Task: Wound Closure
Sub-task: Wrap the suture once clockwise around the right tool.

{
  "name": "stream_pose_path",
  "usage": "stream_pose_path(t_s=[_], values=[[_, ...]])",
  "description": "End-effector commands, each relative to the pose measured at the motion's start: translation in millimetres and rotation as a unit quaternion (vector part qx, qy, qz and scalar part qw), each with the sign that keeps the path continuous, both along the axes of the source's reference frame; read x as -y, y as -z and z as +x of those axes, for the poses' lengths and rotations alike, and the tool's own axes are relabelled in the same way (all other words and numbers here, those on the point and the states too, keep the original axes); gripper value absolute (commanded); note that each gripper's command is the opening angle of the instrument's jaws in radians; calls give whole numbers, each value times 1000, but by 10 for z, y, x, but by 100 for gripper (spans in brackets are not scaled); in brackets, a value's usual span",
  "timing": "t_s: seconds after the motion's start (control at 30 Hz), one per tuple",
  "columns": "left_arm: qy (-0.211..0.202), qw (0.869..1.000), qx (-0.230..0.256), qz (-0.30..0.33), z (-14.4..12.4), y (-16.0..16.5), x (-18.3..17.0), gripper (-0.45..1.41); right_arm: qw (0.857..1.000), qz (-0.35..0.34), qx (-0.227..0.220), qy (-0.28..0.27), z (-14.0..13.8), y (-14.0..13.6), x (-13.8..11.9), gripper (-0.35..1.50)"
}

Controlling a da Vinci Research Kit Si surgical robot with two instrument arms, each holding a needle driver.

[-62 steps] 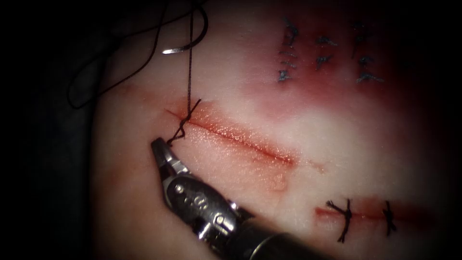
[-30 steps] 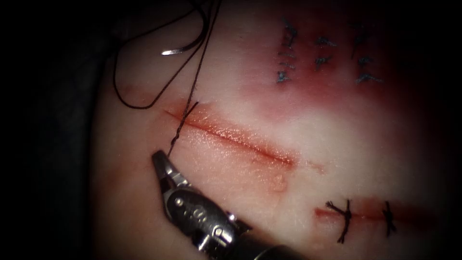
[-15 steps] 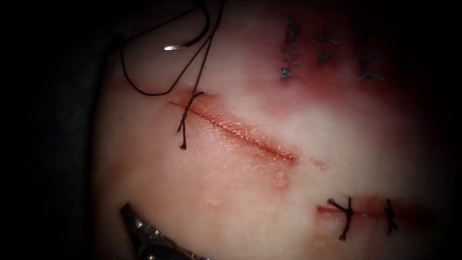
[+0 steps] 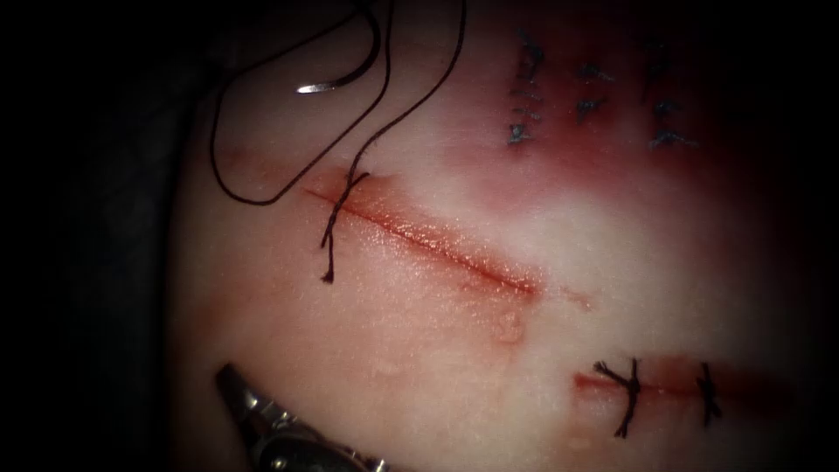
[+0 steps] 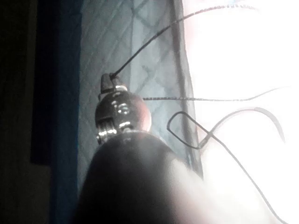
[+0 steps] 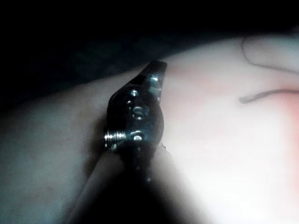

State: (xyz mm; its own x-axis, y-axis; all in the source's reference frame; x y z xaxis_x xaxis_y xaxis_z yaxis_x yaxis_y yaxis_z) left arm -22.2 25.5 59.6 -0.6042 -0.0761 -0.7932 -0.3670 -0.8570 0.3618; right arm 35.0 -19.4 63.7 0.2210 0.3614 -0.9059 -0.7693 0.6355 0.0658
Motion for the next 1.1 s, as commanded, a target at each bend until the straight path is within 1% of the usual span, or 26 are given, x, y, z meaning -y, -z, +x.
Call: stream_pose_path(t_s=[0.03, 0.07, 0.1, 0.17, 0.27, 0.33, 0.43, 0.47, 0.5, 0.53, 0.57, 0.6, 0.7, 0.83, 0.87, 0.9, 0.97, 1.07, 1.1], values=[[-6, 1000, -2, 2, 4, 3, -2, -35, 1000, -11, -9, 1, -5, -2, -9, 52], [-10, 1000, -3, 6, 11, 6, 5, -35, 999, -33, -3, 15, -9, 0, -13, 66], [-14, 1000, -8, 11, 21, 10, 15, -35, 998, -46, 0, 33, -13, 3, -17, 61], [-21, 1000, -16, 16, 37, 17, 28, -35, 995, -66, 15, 71, -20, 10, -28, 62], [-30, 999, -31, 28, 61, 29, 48, -35, 994, -53, -8, 98, -28, 16, -42, 98], [-39, 998, -39, 34, 76, 39, 61, -35, 991, -53, -30, 116, -36, 20, -48, 99], [-52, 997, -47, 43, 93, 53, 82, -35, 987, -48, -59, 140, -50, 28, -63, 78], [-53, 996, -46, 45, 97, 57, 88, -35, 986, -47, -67, 145, -55, 30, -69, 64], [-55, 996, -49, 46, 101, 62, 95, -35, 985, -45, -76, 151, -62, 32, -75, 32], [-57, 996, -48, 48, 106, 68, 103, -35, 984, -42, -80, 153, -67, 33, -80, 10], [-58, 996, -49, 51, 109, 72, 109, -35, 984, -39, -81, 153, -71, 34, -85, -3], [-58, 996, -48, 53, 113, 77, 116, -35, 985, -34, -80, 152, -77, 35, -92, -15], [-60, 995, -49, 57, 120, 91, 134, -35, 985, -30, -78, 148, -88, 31, -111, -33], [-55, 995, -50, 66, 124, 107, 154, -35, 986, -37, -68, 146, -94, 18, -135, -33], [-54, 995, -50, 68, 124, 109, 158, -35, 987, -38, -63, 142, -95, 14, -140, -23], [-52, 995, -50, 70, 124, 111, 162, -35, 988, -37, -60, 139, -95, 10, -145, -6], [-49, 995, -50, 72, 126, 116, 170, -35, 988, -41, -54, 138, -95, 0, -156, -3], [-46, 995, -48, 75, 128, 120, 182, -35, 989, -43, -50, 129, -93, -13, -171, -3], [-44, 995, -44, 78, 129, 120, 186, -35, 990, -47, -47, 126, -92, -17, -175, -10]])
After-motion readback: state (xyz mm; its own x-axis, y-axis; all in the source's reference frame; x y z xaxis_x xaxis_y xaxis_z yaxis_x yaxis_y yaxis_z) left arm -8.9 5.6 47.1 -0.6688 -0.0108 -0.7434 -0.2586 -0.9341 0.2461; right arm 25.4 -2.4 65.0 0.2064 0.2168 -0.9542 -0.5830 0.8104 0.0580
